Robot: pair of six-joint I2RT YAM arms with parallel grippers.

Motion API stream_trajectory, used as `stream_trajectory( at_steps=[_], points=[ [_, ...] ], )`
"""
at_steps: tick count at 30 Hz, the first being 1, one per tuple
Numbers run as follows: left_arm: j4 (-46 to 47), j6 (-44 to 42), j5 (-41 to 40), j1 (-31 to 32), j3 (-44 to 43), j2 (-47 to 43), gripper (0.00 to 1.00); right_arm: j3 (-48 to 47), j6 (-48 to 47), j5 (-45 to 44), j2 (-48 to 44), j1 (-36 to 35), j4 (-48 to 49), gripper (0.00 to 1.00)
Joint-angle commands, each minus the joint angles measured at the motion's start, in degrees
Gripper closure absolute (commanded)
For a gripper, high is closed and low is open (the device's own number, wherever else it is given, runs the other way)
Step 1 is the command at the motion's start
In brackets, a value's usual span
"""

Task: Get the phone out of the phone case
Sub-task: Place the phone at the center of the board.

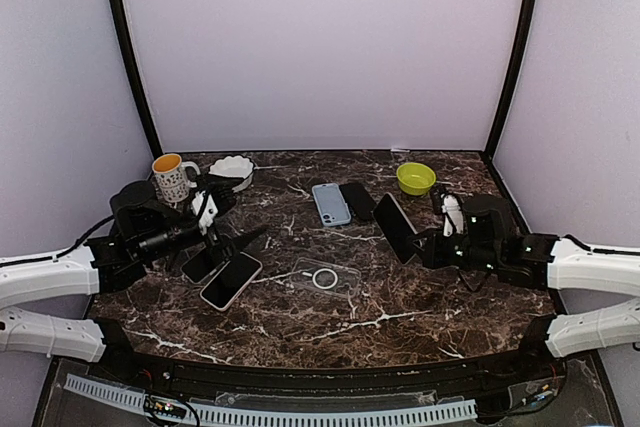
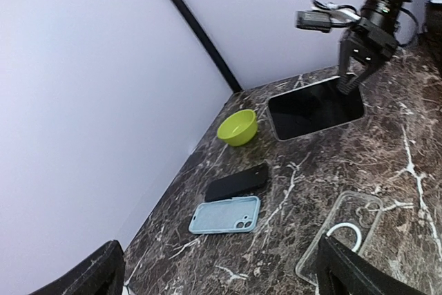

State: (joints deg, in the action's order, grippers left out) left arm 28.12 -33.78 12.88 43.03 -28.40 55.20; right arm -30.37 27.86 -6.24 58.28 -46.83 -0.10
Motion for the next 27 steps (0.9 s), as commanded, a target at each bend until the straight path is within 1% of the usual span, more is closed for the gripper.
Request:
stream_trajectory(
  at_steps=[1, 3, 6, 8, 11, 14, 21, 27],
  points=[
    [-2.19, 11.04, -13.57, 0.07, -5.95, 0.21, 0.01, 2.36, 13.53, 11.45, -1.44, 5.4, 6.01, 1.0],
    [-5.49, 12.84, -15.41, 0.03, -8.39, 0.81, 0.01, 2.59, 16.49, 16.35, 0.27, 8.2, 6.47, 1.0],
    [-8.77, 13.99, -17.62, 0.0, -11.63, 1.9, 0.01, 2.64, 20.39, 25.5, 5.22, 12.8, 9.07, 1.0],
    [-10.31, 14.67, -18.71, 0.02, -12.79, 2.61, 0.01, 2.87, 22.69, 30.95, 8.84, 15.4, 13.38, 1.0],
    [-10.89, 14.96, -19.13, 0.02, -13.02, 2.84, 0.01, 2.24, 26.1, 35.79, 13.68, 17.17, 17.97, 1.0],
    [-10.93, 14.76, -18.89, 0.02, -12.75, 2.81, 0.01, 0.57, 30.0, 37.62, 16.86, 18.13, 19.86, 1.0],
    [-11.25, 14.54, -18.73, 0.01, -12.86, 3.33, 0.01, -3.16, 35.73, 38.2, 22.73, 20.3, 21.51, 1.0],
    [-11.16, 14.32, -18.38, 0.0, -12.6, 3.23, 0.01, -5.9, 36.26, 38.54, 29.33, 21.87, 22.24, 1.0]
  ],
)
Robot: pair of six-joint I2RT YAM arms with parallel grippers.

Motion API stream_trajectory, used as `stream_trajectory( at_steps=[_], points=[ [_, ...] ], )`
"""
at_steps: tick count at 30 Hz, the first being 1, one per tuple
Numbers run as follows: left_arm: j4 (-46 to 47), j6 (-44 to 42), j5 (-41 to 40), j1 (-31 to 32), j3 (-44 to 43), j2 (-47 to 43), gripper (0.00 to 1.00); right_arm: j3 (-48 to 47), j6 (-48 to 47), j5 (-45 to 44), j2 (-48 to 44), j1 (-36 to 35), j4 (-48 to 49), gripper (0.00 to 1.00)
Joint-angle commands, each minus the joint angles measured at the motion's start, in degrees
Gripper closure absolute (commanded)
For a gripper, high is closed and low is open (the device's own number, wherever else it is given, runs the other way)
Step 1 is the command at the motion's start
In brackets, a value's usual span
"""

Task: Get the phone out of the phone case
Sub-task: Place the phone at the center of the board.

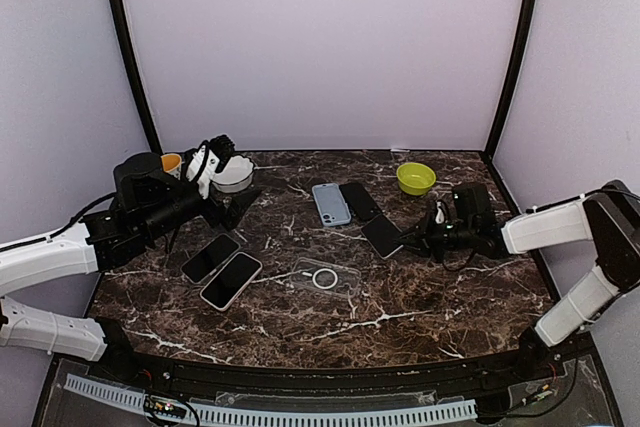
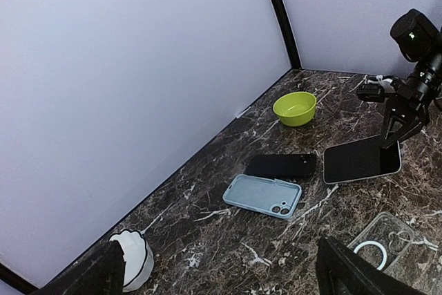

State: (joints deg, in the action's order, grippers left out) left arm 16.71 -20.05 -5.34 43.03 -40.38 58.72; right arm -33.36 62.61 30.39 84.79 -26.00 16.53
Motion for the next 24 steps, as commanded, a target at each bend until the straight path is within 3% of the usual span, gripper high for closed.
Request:
stream_trajectory(
  at_steps=[1, 13, 18, 24],
  points=[
    [0.25, 0.55, -0.08, -0.01, -0.6, -0.32, 0.01, -3.35, 1.12, 1.65, 3.59, 1.37, 5.3, 1.0],
    [0.34, 0.37, 0.87, 0.03, -0.32, -0.27, 0.01, -4.6, -1.23, 2.87, 14.52, 6.35, 13.79, 1.0],
    [0.35, 0.19, 0.84, 0.03, -0.16, -0.27, 0.01, -4.56, -3.68, 4.92, 15.56, 6.7, 13.89, 0.83],
    [0.43, 0.18, 1.23, 0.0, -0.22, -0.18, 0.01, -4.88, -8.47, 3.18, 13.92, 6.75, 6.92, 0.7]
  ],
)
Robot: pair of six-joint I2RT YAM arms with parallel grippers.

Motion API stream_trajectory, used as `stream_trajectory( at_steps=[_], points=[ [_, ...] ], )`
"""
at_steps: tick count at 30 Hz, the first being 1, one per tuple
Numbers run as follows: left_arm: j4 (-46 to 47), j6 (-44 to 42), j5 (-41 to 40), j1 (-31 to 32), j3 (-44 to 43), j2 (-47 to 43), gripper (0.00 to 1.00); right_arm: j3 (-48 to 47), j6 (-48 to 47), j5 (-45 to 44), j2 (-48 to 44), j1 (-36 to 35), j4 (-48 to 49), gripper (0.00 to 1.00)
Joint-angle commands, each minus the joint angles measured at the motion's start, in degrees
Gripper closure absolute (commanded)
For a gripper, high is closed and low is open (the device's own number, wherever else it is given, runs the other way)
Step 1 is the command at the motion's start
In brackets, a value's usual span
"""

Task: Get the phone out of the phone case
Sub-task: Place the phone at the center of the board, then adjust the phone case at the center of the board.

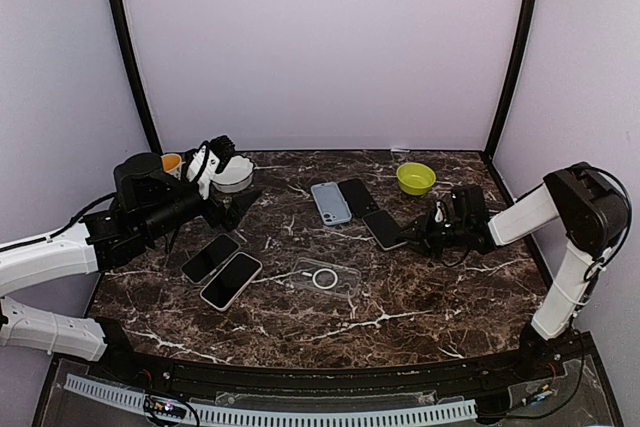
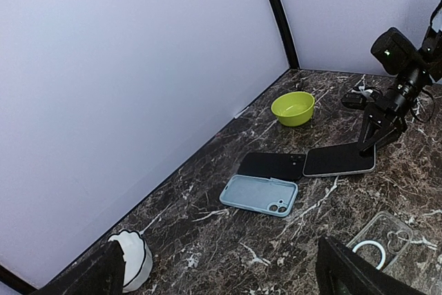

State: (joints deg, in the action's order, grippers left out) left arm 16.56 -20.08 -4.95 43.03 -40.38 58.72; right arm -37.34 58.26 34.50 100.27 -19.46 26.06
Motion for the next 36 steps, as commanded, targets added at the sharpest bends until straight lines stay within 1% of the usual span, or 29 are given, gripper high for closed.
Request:
stream_trajectory(
  at_steps=[1, 7, 14, 18, 20, 22, 25, 28, 32, 36],
  points=[
    [0.58, 0.21, 0.91, 0.01, -0.18, -0.18, 0.01, -1.09, -4.87, -1.07, -1.62, 0.21, -3.54, 0.69],
    [0.46, 0.04, 1.16, -0.02, -0.15, -0.1, 0.01, -2.3, -8.59, -3.08, -2.77, 0.22, -8.64, 0.61],
    [0.39, -1.19, 2.37, -0.03, 0.2, -0.16, 0.01, -4.9, -16.75, -11.3, -7.39, 0.21, -21.18, 0.39],
    [0.06, -2.58, 3.19, -0.03, 0.59, -0.2, 0.01, -6.71, -22.79, -15.97, -10.82, -0.01, -29.95, 0.32],
    [-0.41, -3.98, 3.73, 0.03, 0.84, 0.02, 0.01, -7.84, -26.61, -18.18, -13.1, -0.76, -33.46, 0.32],
    [-0.95, -4.71, 4.61, 0.04, 0.77, 0.07, 0.01, -8.77, -31.45, -18.81, -15.41, -2.94, -35.71, 0.32],
    [-1.27, -5.58, 7.32, 0.04, 0.97, 0.16, 0.01, -10.37, -38.5, -20.49, -17.94, -8.27, -38.45, 0.32],
    [-1.86, -7.09, 9.05, 0.01, 1.23, 0.4, 0.01, -12.7, -43.5, -21.31, -18.06, -13.57, -40.35, 0.32],
    [-2.58, -8.07, 10.54, 0.01, 1.27, 0.91, 0.01, -18.56, -49.97, -21.68, -13.46, -19.86, -43.25, 0.35],
    [-3.61, -8.73, 11.9, -0.04, 1.21, 1.07, 0.01, -26.67, -56.12, -26.08, -4.83, -25.66, -47.89, 0.36]
  ],
)
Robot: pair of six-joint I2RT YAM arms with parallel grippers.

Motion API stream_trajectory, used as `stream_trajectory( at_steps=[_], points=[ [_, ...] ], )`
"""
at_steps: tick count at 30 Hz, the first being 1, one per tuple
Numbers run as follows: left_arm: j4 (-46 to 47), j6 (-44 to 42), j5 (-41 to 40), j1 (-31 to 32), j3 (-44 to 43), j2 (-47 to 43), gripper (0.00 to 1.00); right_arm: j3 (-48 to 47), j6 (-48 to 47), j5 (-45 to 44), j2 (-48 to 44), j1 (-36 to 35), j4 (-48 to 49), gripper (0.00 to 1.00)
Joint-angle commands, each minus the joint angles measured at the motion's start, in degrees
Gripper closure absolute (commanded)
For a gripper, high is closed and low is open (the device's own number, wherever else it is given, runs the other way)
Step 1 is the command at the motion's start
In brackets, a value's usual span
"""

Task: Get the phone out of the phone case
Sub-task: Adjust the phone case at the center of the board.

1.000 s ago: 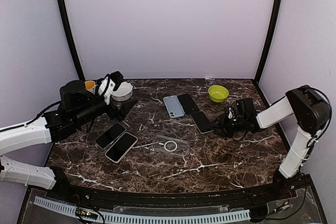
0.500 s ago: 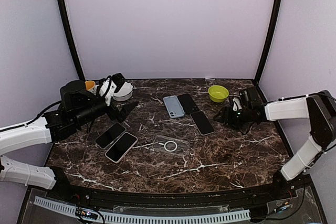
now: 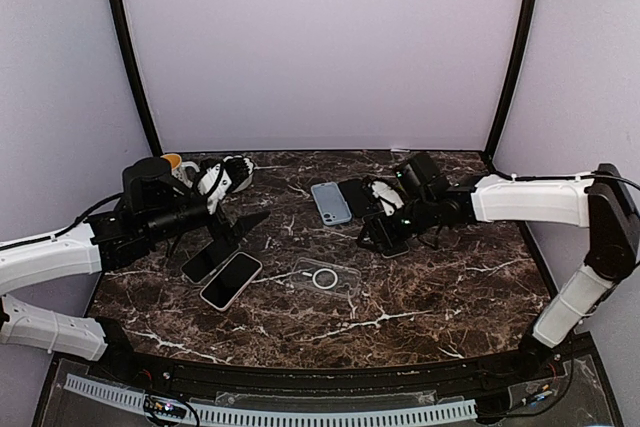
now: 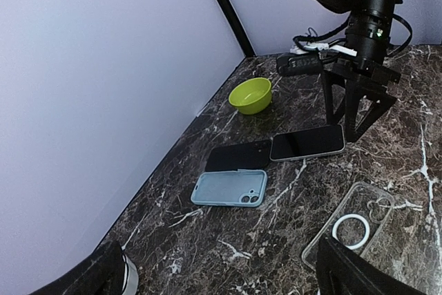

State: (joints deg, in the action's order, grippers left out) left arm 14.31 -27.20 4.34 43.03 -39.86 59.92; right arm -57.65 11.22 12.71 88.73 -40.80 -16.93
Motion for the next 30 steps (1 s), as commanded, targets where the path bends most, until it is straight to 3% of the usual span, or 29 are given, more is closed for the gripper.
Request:
stream_trajectory(
  at_steps=[1, 10, 19, 23, 24, 30],
  points=[
    [-1.51, -1.7, 3.05, 0.02, 0.71, -0.19, 0.01, -8.27, -10.44, -4.78, 8.68, -5.25, -5.68, 0.37],
    [-1.43, -2.19, 3.3, -0.02, 1.1, -0.88, 0.02, -18.11, -19.49, -10.75, 22.02, -11.63, -9.09, 0.39],
    [-1.43, -2.24, 3.18, -0.03, 1.27, -1.29, 0.02, -18.81, -19.69, -16.62, 26.4, -11.96, -7.32, 0.47],
    [-1.45, -2.29, 3.2, 0.01, 1.35, -1.22, 0.03, -17.01, -19.08, -17.75, 26.68, -11.88, -6.29, 0.88],
    [-1.51, -2.36, 3.21, 0.01, 1.36, -1.15, 0.04, -16.53, -18.88, -17.92, 26.61, -11.85, -6.11, 0.93],
    [-2.29, -2.7, 3.81, -0.04, 1.36, -0.47, 0.06, -13.54, -18.02, -19.66, 25.12, -11.11, -5.35, 1.0]
  ],
)
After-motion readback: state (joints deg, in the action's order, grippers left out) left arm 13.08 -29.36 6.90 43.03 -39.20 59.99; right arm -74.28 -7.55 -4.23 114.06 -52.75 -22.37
